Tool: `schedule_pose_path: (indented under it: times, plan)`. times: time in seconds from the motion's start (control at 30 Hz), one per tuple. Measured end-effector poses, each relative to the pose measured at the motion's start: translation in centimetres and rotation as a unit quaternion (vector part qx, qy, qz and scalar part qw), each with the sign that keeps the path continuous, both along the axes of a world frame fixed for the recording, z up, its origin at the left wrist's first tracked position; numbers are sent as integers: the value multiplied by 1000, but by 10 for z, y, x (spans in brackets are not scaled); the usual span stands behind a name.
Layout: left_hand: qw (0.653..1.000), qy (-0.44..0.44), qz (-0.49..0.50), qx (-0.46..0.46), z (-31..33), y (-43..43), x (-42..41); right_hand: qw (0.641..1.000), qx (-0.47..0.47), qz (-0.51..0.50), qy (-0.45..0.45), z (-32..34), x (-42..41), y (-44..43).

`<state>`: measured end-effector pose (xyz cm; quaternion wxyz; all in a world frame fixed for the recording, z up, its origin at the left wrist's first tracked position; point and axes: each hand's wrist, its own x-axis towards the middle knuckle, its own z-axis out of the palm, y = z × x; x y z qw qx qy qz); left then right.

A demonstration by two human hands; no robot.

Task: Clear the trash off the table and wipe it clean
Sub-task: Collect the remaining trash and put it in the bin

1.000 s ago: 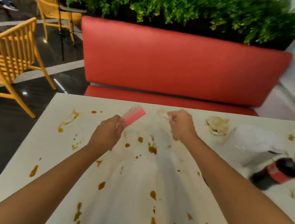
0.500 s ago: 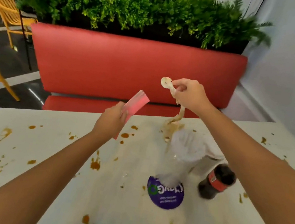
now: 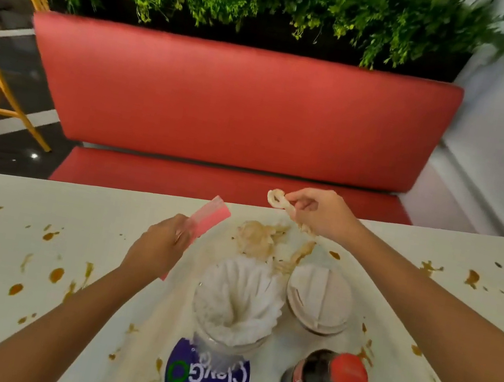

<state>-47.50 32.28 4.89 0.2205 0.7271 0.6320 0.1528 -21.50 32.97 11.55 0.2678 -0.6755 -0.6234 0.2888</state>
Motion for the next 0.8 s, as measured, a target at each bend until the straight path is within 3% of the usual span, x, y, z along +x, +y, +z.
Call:
schedule_pose_path:
  times: [0.13,0.27,0.37,0.5,0.63,0.7,0.8]
  plan:
    - [1000,-18,13,-15,-11,3,6,994,-81,69,-5,-38,15,7]
    - [998,-45,37,-26,-16,7,9,989,-83,123,-4,-63,9,24]
    - [997,-59,48,-14,-16,12,11,974,-59,208,-75,-77,0,40]
    - [997,-59,52,-8,-19,16,12,922,-67,328,-194,-92,-10,57]
    - [997,-61,52,-9,-24,17,12,875,-102,369,-297,-101,-7,66]
    - [997,-61,49,-5,-26,17,13,869,-112,372,-306,-105,-3,66]
    - [998,-50,43,-1,-27,16,16,888,-95,367,-260,-111,1,61]
